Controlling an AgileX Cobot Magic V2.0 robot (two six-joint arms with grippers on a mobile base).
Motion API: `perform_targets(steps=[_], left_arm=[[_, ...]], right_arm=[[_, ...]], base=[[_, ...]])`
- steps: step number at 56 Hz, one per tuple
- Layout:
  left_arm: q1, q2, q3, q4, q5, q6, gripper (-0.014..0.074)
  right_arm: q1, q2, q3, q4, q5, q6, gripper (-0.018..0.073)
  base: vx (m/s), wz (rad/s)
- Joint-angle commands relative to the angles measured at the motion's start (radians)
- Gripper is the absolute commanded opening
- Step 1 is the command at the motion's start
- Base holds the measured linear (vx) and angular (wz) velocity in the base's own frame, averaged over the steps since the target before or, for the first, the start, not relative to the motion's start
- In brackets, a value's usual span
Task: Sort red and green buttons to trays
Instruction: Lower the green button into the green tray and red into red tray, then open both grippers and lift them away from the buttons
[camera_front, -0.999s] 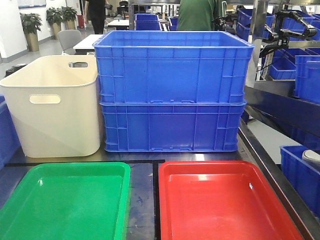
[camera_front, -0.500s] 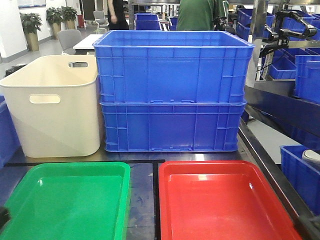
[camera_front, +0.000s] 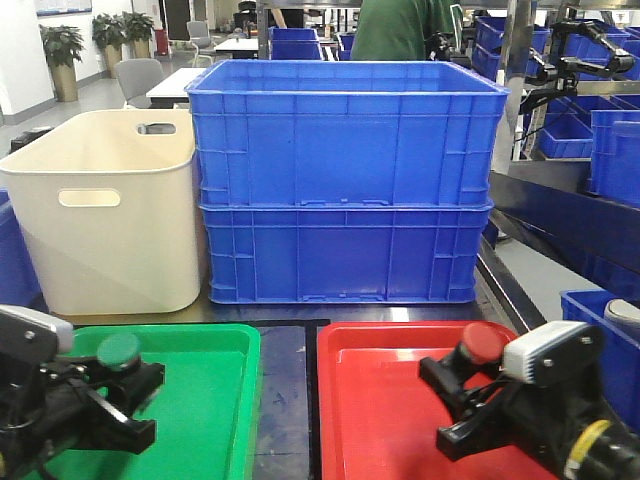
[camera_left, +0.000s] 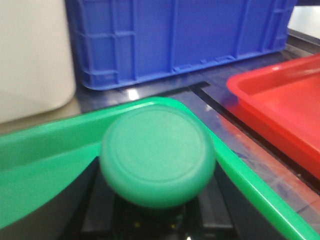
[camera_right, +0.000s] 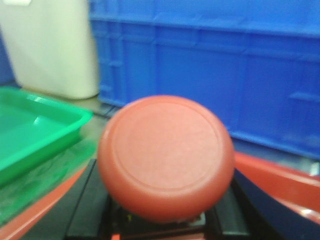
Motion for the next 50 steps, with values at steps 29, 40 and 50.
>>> perform_targets(steps=[29,40,50], left_arm=[[-0.004,0.086,-0.035,-0.015,-0.152,0.011,0.0429],[-0.004,0.085,-0.035,-0.015,-0.152,0.011,0.0539],[-0.004,0.038,-0.035,-0.016,-0.154,0.011,0.0538]], right_arm=[[-0.004,0.057,-0.054,-0.012,0.023,-0.113,0.0386],[-0.004,0.057,-0.054,-0.008,0.023,-0.104,0.067],[-0.005,0.011,-0.054,-0.008,0.021,-0.104,0.0724]], base=[[0.0,0.0],[0.0,0.0],[0.0,0.0]])
